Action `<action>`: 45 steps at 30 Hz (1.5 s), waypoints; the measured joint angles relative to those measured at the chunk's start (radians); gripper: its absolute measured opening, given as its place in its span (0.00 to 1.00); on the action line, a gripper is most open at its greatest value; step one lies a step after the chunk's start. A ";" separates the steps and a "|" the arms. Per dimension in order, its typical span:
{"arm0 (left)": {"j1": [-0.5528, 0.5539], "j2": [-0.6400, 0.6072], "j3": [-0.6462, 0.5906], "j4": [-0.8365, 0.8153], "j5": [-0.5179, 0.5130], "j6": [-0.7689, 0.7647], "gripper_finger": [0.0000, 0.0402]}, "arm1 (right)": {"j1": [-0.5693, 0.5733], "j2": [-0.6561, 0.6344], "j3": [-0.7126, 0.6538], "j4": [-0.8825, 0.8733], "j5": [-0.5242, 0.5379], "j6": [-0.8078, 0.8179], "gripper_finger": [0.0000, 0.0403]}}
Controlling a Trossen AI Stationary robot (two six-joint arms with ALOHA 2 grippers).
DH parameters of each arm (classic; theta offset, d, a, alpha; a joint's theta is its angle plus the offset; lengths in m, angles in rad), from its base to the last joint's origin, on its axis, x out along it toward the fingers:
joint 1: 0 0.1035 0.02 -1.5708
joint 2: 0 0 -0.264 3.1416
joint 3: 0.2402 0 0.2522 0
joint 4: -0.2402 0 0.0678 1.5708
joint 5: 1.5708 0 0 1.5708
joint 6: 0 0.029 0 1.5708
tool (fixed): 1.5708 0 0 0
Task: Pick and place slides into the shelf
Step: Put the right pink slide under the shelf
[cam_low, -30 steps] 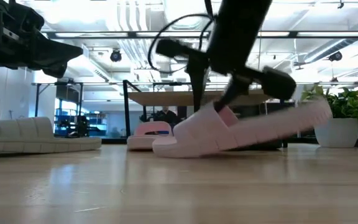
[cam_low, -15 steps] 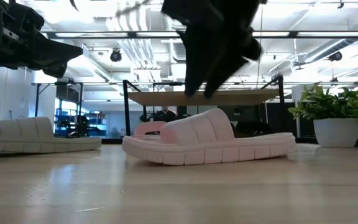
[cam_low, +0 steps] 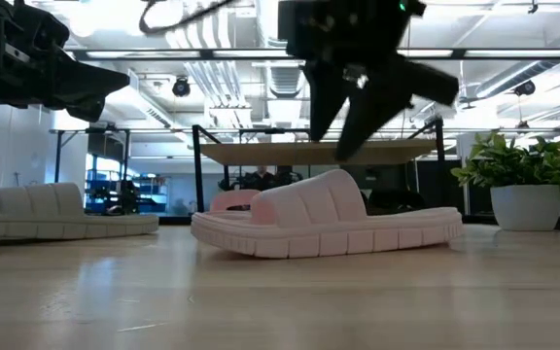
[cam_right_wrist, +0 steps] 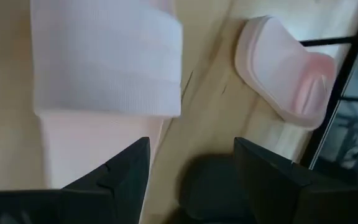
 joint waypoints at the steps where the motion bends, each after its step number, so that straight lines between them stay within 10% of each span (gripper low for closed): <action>1: 0.000 0.000 0.000 0.000 0.000 0.000 0.00 | 0.000 0.000 -0.013 0.009 -0.002 -0.030 0.56; 21: 0.000 0.000 0.000 0.000 0.000 0.000 0.00 | -0.001 0.002 -0.104 0.344 -0.135 -0.322 0.54; 28: 0.000 0.000 0.000 0.000 0.000 0.000 0.00 | -0.003 0.002 -0.146 0.400 -0.252 -0.327 0.42; 45: 0.000 0.000 0.000 0.000 0.000 0.000 0.00 | -0.023 0.002 -0.178 0.519 -0.160 -0.226 0.11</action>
